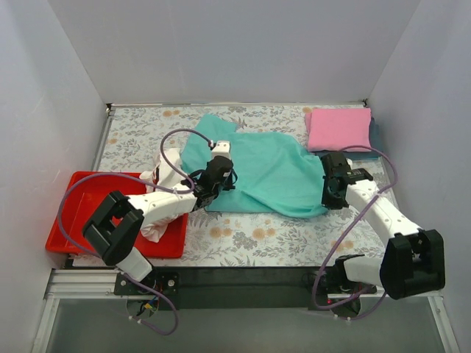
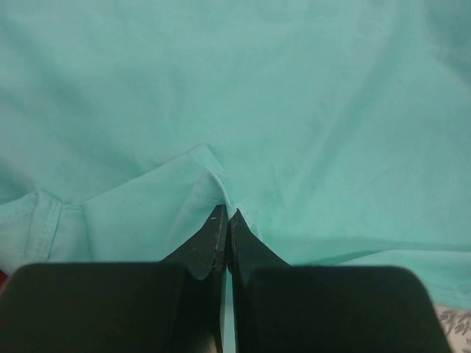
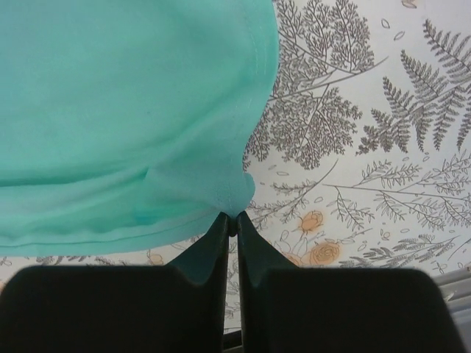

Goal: Fold and stack the t-shirts
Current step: Fold the tshirt

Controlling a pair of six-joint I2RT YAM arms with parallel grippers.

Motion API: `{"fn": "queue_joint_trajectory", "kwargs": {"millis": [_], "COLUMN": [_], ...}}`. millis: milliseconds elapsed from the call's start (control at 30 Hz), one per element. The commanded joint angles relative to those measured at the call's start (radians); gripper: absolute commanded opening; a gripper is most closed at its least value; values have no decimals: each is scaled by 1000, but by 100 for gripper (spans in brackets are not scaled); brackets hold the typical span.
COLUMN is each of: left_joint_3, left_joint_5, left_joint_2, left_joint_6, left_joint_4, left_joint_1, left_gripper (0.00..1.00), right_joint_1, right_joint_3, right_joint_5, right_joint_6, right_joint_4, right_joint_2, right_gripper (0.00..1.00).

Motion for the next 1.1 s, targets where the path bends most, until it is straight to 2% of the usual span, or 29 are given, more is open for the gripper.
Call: {"fn": "queue_joint_trajectory", "kwargs": {"millis": [0,100,367,1000,1067], "left_joint_3": [92,123,232,341,364], "left_joint_5": [-55,-49,-23,-11,-8], "left_joint_2": [43,63,167,317,339], "left_joint_6": [58,79,148,178,178], "left_joint_4": [14,19,5,-27,-67], "left_joint_1": [18,42,102,169,177], "left_gripper": [0,0,0,0,0], "right_joint_1": [-4,-12,-54,-105,-105], "right_joint_3": [115,216,348,601,626], "right_joint_5": [44,128,181,119,113], "right_joint_6": [-19,-65,-149,-254,-257], "right_joint_4": [149,156,157,117,111], "right_joint_2": [101,199,392,636,653], "right_gripper": [1,1,1,1,2]}}
